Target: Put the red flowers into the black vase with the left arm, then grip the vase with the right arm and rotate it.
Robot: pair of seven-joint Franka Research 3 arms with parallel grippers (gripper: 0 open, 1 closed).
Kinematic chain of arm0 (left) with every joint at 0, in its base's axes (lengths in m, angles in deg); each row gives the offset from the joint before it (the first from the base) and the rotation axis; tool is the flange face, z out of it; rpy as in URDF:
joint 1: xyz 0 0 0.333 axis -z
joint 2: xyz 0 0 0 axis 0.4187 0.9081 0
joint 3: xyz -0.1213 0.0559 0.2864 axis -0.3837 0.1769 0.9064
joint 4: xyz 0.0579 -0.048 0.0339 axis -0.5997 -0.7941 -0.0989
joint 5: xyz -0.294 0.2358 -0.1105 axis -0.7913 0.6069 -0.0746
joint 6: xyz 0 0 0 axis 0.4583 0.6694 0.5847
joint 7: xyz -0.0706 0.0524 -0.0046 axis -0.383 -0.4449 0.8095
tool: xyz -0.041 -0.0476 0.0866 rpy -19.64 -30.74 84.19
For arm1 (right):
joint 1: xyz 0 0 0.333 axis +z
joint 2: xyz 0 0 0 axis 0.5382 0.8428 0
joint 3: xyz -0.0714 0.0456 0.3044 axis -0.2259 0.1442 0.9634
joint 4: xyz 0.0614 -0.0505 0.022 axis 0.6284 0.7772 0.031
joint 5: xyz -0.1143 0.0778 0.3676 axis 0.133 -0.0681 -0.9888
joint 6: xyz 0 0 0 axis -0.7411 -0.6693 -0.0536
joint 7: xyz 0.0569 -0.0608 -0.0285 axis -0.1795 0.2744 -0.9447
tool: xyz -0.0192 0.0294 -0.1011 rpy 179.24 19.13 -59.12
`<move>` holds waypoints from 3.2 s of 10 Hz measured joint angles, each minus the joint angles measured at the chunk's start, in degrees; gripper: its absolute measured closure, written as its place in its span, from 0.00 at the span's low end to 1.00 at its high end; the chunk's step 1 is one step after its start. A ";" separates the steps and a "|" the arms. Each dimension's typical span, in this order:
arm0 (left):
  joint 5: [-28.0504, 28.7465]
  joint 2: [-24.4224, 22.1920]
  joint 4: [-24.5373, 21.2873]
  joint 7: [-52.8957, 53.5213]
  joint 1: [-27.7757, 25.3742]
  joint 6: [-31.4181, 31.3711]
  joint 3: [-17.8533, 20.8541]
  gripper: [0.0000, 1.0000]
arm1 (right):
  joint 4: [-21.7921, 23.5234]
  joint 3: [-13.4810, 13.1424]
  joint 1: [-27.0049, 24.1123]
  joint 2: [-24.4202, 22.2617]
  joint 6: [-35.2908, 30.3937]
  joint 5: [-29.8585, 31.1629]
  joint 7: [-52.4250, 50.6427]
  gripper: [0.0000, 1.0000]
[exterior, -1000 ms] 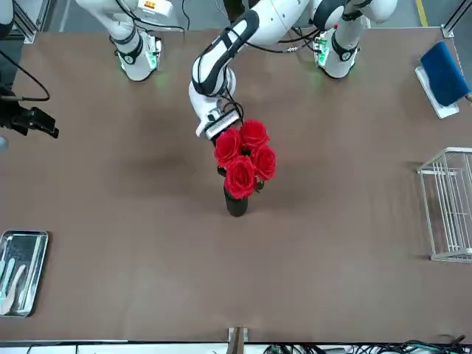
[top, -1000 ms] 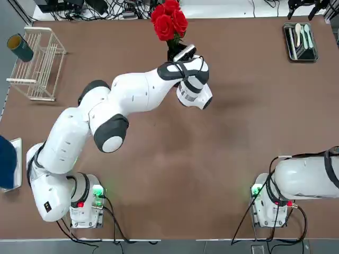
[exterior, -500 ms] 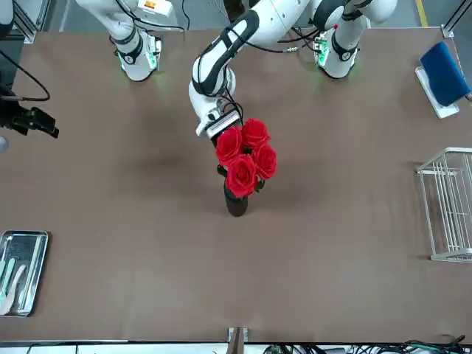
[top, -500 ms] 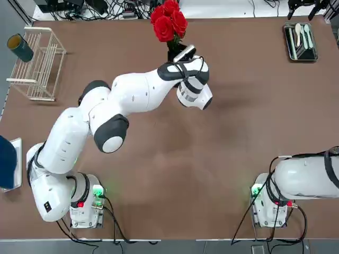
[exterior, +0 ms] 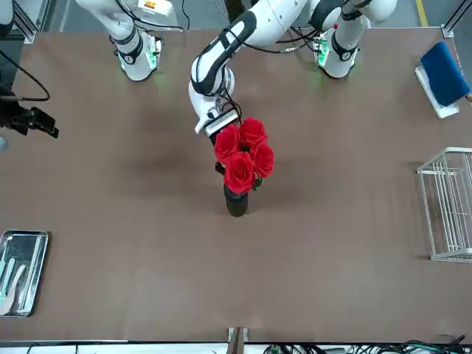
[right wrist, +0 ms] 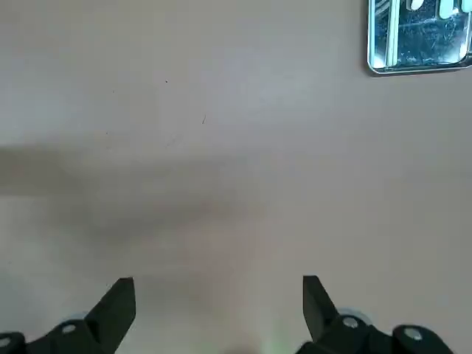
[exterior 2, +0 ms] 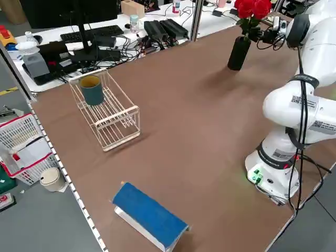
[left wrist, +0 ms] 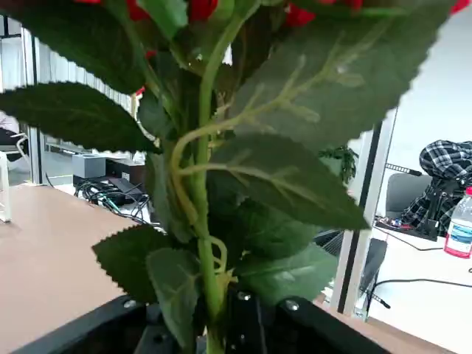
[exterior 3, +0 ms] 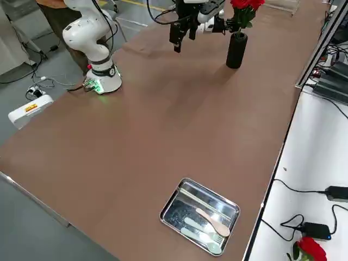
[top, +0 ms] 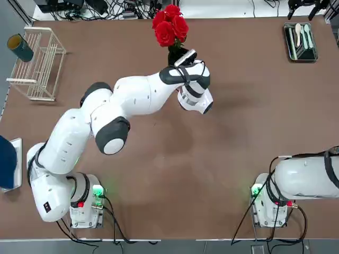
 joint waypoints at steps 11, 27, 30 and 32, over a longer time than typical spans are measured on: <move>0.00 0.00 0.08 0.00 -0.02 0.00 0.08 0.00 | 0.00 0.00 0.00 0.00 0.00 0.00 0.00 0.00; 0.00 -0.01 1.11 0.00 1.42 0.16 -2.56 0.00 | 0.00 0.04 0.00 0.00 0.04 0.00 0.01 0.00; 0.00 -0.03 1.19 0.10 0.37 0.26 -2.21 0.00 | 0.00 0.04 0.00 0.00 0.04 0.00 0.01 0.00; 0.00 -0.03 1.21 0.68 -0.03 0.24 -2.15 0.00 | 0.00 0.04 0.00 0.00 0.04 0.00 0.01 0.00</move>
